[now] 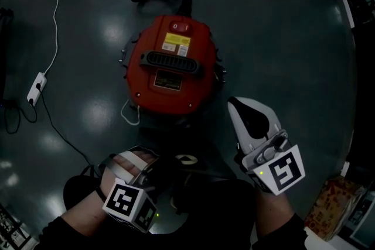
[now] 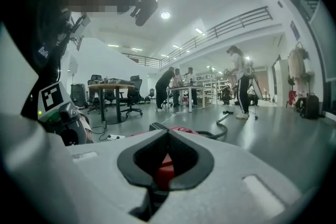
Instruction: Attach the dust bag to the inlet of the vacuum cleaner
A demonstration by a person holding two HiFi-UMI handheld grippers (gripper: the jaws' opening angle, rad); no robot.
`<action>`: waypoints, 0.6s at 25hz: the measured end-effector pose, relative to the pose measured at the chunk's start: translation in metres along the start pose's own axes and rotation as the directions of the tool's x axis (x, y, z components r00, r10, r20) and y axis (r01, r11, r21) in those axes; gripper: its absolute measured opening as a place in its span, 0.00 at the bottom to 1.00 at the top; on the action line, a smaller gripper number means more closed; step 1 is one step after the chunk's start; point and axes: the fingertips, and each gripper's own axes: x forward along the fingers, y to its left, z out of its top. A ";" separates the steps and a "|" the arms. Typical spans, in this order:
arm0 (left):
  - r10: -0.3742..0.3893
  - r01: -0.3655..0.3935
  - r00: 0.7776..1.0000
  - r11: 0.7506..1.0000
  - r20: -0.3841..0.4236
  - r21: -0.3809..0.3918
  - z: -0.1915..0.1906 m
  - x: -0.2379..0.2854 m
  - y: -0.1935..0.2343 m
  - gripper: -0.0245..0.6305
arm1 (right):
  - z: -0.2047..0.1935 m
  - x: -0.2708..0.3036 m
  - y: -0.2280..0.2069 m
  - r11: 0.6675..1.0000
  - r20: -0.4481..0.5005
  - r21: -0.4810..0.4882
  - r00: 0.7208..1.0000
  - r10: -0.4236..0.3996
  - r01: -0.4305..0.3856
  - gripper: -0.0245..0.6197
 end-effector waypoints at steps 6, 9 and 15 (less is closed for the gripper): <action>0.010 -0.009 1.000 0.999 -0.007 0.044 -0.016 0.014 0.004 0.07 | -0.007 0.005 -0.002 0.999 0.048 -0.042 0.999 0.002 0.000 0.04; 0.042 -0.040 0.999 0.998 -0.025 0.050 -0.026 0.021 0.010 0.07 | -0.009 0.008 -0.003 0.998 0.069 -0.069 0.998 0.008 -0.003 0.04; 0.066 -0.066 0.998 0.998 -0.007 0.008 -0.030 0.025 0.019 0.08 | -0.015 0.015 -0.001 0.992 0.088 -0.123 0.995 0.049 -0.038 0.04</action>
